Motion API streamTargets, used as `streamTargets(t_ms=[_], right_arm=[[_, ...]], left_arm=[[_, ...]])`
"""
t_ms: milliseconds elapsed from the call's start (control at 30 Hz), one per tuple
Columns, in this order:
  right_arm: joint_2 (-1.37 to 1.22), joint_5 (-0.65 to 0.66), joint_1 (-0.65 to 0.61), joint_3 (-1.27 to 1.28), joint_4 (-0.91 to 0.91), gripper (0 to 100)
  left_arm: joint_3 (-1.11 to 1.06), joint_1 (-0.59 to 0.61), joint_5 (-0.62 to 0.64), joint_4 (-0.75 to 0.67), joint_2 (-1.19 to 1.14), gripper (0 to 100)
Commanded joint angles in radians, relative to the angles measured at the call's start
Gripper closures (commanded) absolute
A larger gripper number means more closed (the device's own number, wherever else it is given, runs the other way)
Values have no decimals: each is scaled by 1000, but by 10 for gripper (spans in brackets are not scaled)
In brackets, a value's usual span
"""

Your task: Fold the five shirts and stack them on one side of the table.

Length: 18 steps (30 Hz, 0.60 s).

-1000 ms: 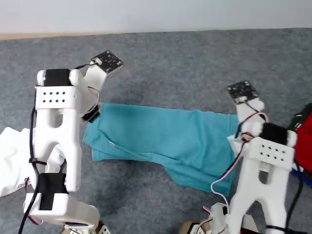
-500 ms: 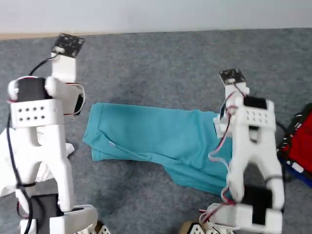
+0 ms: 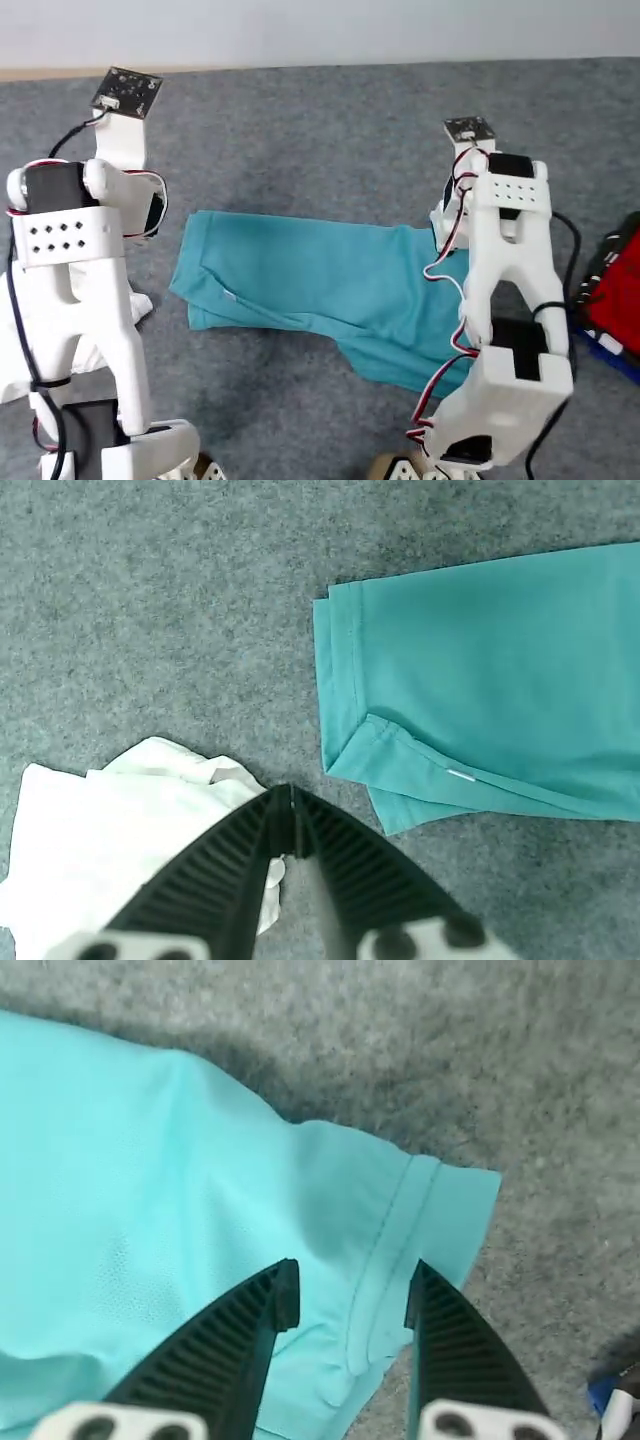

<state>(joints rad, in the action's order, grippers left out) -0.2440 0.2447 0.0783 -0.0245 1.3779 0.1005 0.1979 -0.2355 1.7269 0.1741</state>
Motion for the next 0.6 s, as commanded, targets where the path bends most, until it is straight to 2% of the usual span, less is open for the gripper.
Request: streamTargets(t_ms=[0,200,333,567], right_arm=[[7,-9,-4,-49,4,805],[16,-8,8,-51,12,803],[7,-12,48,-48,25,748],[-53,-38,45,-51,18,747]], left_arm=[[33,5,6,26,37,995],[33,0,5,26,35,995],[28,0,-37,26,35,995],[-16,0,-69,25,35,995]])
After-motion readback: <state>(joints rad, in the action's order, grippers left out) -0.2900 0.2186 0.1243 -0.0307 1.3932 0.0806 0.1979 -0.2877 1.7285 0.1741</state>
